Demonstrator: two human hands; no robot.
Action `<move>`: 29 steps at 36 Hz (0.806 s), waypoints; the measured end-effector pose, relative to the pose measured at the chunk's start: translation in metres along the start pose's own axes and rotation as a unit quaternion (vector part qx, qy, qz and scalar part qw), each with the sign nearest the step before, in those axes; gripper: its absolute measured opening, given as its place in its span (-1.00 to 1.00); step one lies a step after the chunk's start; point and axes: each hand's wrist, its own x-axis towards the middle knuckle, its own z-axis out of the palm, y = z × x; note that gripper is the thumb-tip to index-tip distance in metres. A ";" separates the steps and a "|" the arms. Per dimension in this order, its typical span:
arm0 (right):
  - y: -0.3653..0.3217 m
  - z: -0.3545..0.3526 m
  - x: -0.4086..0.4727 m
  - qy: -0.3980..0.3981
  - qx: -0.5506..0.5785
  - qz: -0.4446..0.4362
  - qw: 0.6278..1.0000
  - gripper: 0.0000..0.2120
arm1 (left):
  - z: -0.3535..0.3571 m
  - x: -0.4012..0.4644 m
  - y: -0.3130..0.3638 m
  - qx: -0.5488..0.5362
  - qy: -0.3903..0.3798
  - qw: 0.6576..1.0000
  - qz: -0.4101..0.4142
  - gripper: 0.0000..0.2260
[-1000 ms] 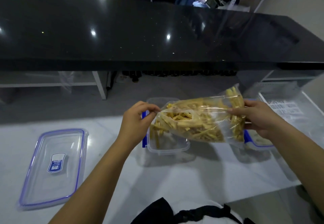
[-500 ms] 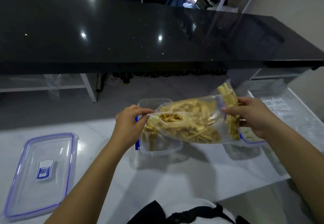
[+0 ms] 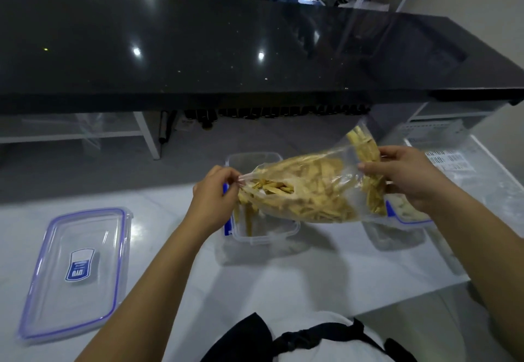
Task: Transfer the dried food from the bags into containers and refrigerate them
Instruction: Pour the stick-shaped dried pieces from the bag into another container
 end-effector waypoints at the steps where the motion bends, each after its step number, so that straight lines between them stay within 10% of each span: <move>1: 0.001 0.000 0.001 0.008 0.009 0.000 1.000 -0.74 | 0.000 0.000 -0.001 -0.005 -0.001 1.000 -0.002 -0.76; 29: -0.008 -0.004 -0.005 0.030 0.017 -0.028 0.999 -0.85 | 0.005 0.000 0.008 -0.037 0.002 0.999 0.039 -0.78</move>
